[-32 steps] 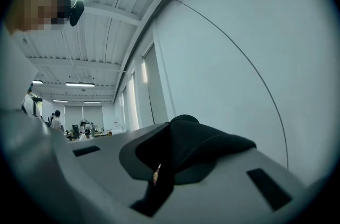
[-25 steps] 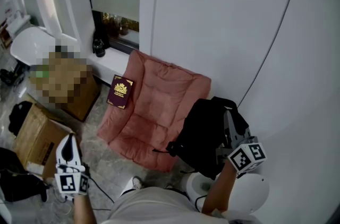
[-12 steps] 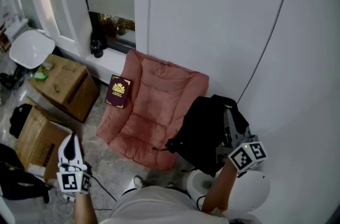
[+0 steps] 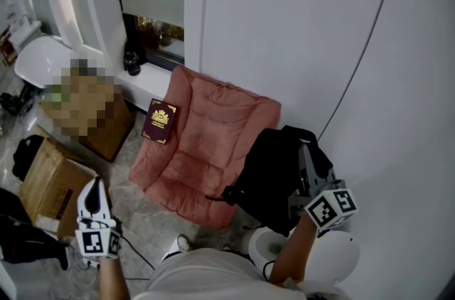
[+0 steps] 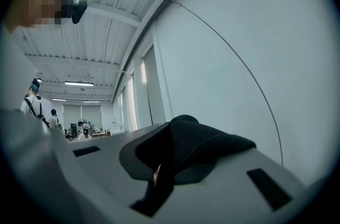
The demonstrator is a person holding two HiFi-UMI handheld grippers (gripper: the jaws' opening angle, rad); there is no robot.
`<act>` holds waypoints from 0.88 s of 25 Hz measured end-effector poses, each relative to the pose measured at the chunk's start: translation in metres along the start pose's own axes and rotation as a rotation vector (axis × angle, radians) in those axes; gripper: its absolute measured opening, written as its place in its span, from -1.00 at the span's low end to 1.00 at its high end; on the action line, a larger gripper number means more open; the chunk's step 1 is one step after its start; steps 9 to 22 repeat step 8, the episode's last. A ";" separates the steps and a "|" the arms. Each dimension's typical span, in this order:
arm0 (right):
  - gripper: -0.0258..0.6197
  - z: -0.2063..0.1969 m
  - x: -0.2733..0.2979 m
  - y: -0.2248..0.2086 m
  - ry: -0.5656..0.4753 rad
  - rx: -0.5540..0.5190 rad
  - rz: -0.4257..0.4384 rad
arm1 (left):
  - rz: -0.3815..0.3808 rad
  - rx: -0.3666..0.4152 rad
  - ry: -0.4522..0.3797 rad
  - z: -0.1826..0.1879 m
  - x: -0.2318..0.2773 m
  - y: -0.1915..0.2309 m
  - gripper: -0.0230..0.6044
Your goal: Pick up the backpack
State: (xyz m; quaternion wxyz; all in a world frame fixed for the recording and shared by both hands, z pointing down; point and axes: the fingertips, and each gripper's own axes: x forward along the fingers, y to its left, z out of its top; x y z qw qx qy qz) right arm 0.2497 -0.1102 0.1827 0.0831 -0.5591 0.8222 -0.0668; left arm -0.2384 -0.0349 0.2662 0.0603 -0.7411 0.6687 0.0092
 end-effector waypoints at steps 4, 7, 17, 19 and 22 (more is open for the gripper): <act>-0.83 0.000 -0.004 0.000 0.004 0.009 -0.002 | -0.025 0.003 -0.015 0.004 0.002 -0.008 -0.87; -0.83 0.001 -0.006 0.002 0.002 0.016 -0.002 | -0.049 0.012 -0.041 0.012 0.006 -0.012 -0.87; -0.83 0.002 -0.006 0.004 0.001 0.018 0.000 | -0.053 0.014 -0.047 0.015 0.007 -0.013 -0.87; -0.83 0.002 -0.006 0.004 0.001 0.018 0.000 | -0.053 0.014 -0.047 0.015 0.007 -0.013 -0.87; -0.83 0.002 -0.006 0.004 0.001 0.018 0.000 | -0.053 0.014 -0.047 0.015 0.007 -0.013 -0.87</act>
